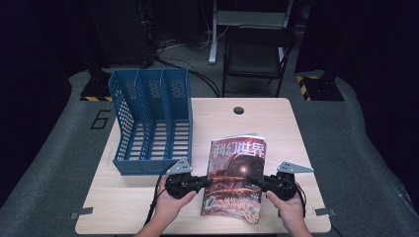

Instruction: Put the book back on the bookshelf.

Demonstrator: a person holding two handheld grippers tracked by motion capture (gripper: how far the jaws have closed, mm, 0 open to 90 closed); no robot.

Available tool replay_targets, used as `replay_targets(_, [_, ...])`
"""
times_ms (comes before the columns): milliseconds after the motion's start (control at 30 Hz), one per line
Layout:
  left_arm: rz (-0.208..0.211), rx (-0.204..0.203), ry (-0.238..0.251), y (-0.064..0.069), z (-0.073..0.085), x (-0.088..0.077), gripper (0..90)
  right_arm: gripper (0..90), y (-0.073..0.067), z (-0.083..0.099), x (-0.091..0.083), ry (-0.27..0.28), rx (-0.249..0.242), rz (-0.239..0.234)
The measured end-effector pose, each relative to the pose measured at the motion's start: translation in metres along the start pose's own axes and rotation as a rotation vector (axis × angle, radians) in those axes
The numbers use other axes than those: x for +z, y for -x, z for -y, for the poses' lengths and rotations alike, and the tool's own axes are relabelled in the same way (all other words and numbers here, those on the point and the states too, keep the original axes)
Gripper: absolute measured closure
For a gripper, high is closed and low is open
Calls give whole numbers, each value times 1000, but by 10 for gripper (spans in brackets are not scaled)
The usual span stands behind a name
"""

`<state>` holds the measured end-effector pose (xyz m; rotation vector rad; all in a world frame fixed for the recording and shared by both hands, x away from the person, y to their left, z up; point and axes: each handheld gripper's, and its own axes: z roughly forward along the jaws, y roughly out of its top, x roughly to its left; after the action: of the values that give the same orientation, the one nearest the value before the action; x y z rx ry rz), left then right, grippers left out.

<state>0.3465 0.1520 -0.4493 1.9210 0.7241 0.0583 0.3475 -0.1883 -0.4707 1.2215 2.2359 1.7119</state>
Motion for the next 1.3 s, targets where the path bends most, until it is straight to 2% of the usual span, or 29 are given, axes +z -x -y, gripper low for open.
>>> replay_targets(167, [-19,14,10,1,-2,-3,826,818,-6,-6,-2,10,-58,-1])
replay_targets(233, [-39,44,9,4,-4,-5,826,824,-11,-8,-4,20,-73,15])
replay_targets(367, [-68,115,11,10,-7,-8,826,828,-23,-14,-7,59,-150,50])
replay_targets(500, [-77,127,26,13,-8,-9,833,832,-28,-17,-11,90,-202,68])
replay_targets(600, [-82,139,10,13,-6,-8,833,831,-29,-17,-11,86,-228,77])
replay_targets(700, [-79,127,11,12,-4,-8,836,829,-29,-14,-10,76,-233,77])
replay_targets(800, [-68,125,12,12,-4,-8,837,806,-28,-13,-10,78,-223,58])
replay_targets(933, [-63,134,3,13,-4,-9,838,715,-24,-9,-9,56,-191,38])
replay_targets(1000, [-61,132,4,14,-4,-9,838,706,-21,-7,-7,34,-192,38])
replay_targets(1133, [-65,145,7,15,-3,-9,839,682,-13,0,-2,-44,-171,24])
replay_targets(1300, [-62,146,2,16,-3,-10,839,682,-7,6,3,-99,-155,20])
